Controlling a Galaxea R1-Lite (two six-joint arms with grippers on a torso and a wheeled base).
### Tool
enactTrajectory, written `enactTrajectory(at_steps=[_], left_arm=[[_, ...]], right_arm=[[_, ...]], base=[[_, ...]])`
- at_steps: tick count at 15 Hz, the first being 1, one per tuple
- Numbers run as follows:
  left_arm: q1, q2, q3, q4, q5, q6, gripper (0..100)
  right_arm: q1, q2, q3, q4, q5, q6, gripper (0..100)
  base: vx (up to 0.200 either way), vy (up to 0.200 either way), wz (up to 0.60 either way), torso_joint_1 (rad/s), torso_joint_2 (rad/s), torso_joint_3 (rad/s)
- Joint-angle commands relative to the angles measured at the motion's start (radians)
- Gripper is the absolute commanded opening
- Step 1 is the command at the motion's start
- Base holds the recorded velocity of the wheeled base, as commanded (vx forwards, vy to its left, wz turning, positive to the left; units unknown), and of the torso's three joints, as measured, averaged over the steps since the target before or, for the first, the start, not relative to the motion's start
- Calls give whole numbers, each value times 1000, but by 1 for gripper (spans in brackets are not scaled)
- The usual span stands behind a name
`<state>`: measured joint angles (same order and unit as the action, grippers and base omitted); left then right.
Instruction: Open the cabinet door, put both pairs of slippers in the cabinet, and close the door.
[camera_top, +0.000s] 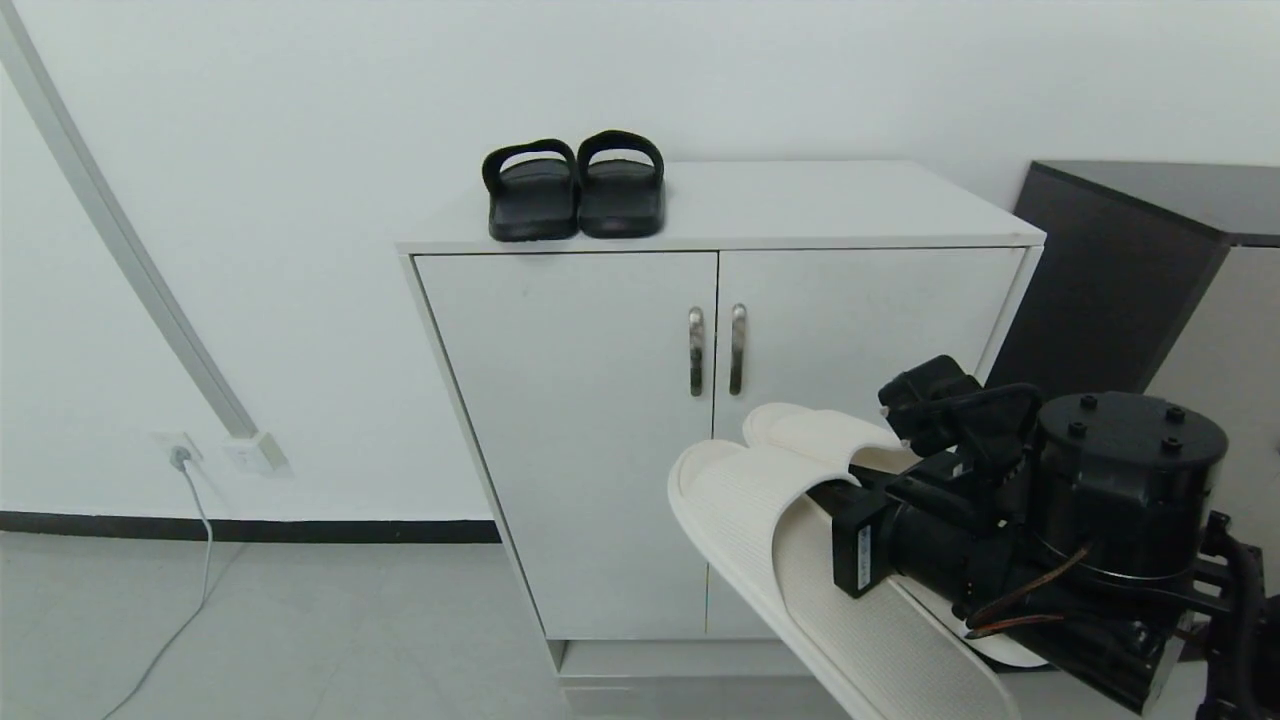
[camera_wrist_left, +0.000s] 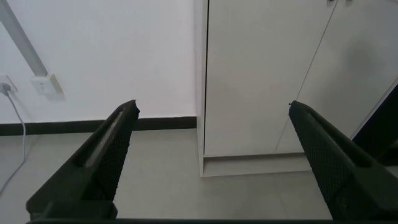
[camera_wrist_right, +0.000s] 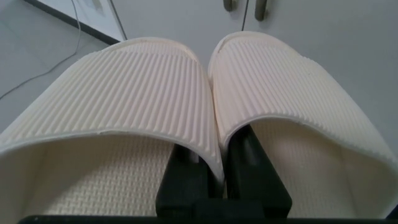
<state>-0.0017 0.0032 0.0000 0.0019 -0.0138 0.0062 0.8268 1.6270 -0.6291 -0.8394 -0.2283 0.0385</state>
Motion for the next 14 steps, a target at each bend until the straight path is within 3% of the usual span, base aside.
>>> enactTrajectory(at_steps=[1, 9, 14], left_arm=[[0, 0, 0, 1, 0, 0, 100], [0, 0, 0, 0, 0, 1, 100], [0, 0, 0, 0, 0, 8, 100]], right_arm=[[0, 11, 2, -6, 0, -5, 0], [0, 13, 11, -20, 1, -14, 0], [0, 20, 12, -24, 1, -14, 0]], base=[[0, 0, 0, -124, 456, 334], [0, 0, 0, -63, 450, 374], [0, 0, 0, -1, 111, 101]])
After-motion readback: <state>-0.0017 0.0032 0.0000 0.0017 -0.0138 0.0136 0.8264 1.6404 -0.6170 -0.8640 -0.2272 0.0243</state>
